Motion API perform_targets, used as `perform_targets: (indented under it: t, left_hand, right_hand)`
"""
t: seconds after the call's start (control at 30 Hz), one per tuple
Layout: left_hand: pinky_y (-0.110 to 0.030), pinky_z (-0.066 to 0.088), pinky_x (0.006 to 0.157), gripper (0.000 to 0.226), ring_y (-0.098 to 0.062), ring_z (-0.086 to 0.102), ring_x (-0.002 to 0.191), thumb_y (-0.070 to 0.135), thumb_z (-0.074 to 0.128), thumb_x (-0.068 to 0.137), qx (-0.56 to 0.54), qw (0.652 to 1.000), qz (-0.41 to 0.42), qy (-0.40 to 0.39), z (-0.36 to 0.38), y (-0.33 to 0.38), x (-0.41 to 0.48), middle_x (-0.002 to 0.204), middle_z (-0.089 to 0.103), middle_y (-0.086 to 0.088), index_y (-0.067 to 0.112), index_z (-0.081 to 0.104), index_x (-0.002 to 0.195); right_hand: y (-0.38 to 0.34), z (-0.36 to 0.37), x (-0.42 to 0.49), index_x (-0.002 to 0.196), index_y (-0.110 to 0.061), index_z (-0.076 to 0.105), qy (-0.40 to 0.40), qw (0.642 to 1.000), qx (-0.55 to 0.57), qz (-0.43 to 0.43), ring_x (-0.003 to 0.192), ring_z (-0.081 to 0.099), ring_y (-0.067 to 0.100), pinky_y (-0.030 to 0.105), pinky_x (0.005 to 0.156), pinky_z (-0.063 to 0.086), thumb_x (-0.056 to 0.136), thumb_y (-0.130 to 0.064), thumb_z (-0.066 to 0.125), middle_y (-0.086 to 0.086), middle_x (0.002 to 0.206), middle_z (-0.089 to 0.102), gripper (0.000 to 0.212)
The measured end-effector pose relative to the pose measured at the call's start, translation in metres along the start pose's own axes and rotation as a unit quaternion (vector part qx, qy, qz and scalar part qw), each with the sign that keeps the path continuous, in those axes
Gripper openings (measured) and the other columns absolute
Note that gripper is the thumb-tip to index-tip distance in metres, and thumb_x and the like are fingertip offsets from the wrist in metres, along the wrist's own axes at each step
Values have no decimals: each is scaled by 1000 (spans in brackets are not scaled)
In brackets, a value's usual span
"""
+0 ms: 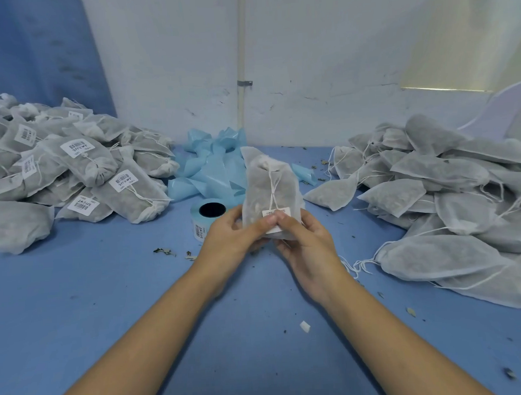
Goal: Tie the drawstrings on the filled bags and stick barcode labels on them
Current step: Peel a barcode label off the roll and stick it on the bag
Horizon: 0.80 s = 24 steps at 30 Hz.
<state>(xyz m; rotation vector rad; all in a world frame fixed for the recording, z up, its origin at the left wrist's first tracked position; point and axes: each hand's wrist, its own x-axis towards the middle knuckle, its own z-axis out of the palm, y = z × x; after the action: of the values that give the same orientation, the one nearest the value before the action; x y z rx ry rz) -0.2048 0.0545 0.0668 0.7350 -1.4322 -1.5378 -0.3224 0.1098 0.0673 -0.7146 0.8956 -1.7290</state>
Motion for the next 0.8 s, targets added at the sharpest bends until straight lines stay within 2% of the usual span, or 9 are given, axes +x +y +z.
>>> perform_targets:
  t: [0.1,0.3,0.4,0.47,0.53,0.6,0.67,0.73,0.8]
  left_hand:
    - [-41,52,94,52,-29,66,103,43,74,64,-17,999,-18,-24,-3,-3,0,103,72,-12,9,69,104]
    - [-24,56,76,43,-17,69,97,36,72,68,-55,995,-45,-72,-10,-2,2,102,73,-5,10,70,101]
    - [-23,55,55,48,-19,72,71,48,69,68,56,995,-46,-70,-9,6,1,82,75,-5,9,68,95]
    - [-21,44,42,43,-17,58,43,50,64,75,136,988,-38,-67,-11,10,0,54,64,-5,7,62,77]
    - [-21,38,44,38,-12,49,38,45,63,79,98,995,-17,-8,-15,16,3,46,55,-1,10,54,65]
    - [-26,52,60,23,-8,66,62,32,60,86,-133,990,3,36,-21,27,9,69,69,1,10,59,79]
    - [-35,58,76,15,-9,67,101,22,61,84,-310,950,36,24,-29,39,13,106,70,3,10,57,92]
    - [-39,57,80,15,-12,62,113,13,61,83,-325,944,48,8,-33,44,15,126,61,3,9,54,95]
    - [-38,57,83,39,-14,61,115,7,56,89,-275,961,39,-8,-32,43,14,132,59,-1,1,46,126]
  right_hand:
    - [-1,-2,2,100,-6,65,4,1000,6,5,87,69,20,26,74,56,68,-21,74,12,96,72,36]
    - [-1,-2,2,91,-4,67,11,1000,20,4,82,70,20,25,70,56,72,-14,72,11,88,72,22]
    - [-1,-3,2,87,-7,68,24,999,34,-1,79,70,18,25,68,56,73,-14,71,9,85,72,16]
    - [-1,-4,2,84,-11,68,36,999,12,-3,75,69,14,22,64,54,78,-15,71,4,82,72,7]
    - [-1,-5,3,82,-17,69,60,998,-14,8,71,65,9,18,62,51,82,-19,70,-3,80,71,2]
    - [-1,-9,5,84,-18,70,82,996,-25,22,70,62,8,17,61,49,82,-19,71,-6,80,70,2]
    - [-2,-11,6,87,-16,71,83,996,-21,27,70,61,9,17,61,50,82,-14,71,-5,78,69,5]
    - [-1,-12,6,89,-14,70,86,996,-12,26,70,61,10,18,61,50,83,-9,70,-4,76,68,7]
    - [-2,-12,7,90,-13,70,96,995,-10,19,69,61,10,18,60,51,85,-5,67,-3,75,68,9]
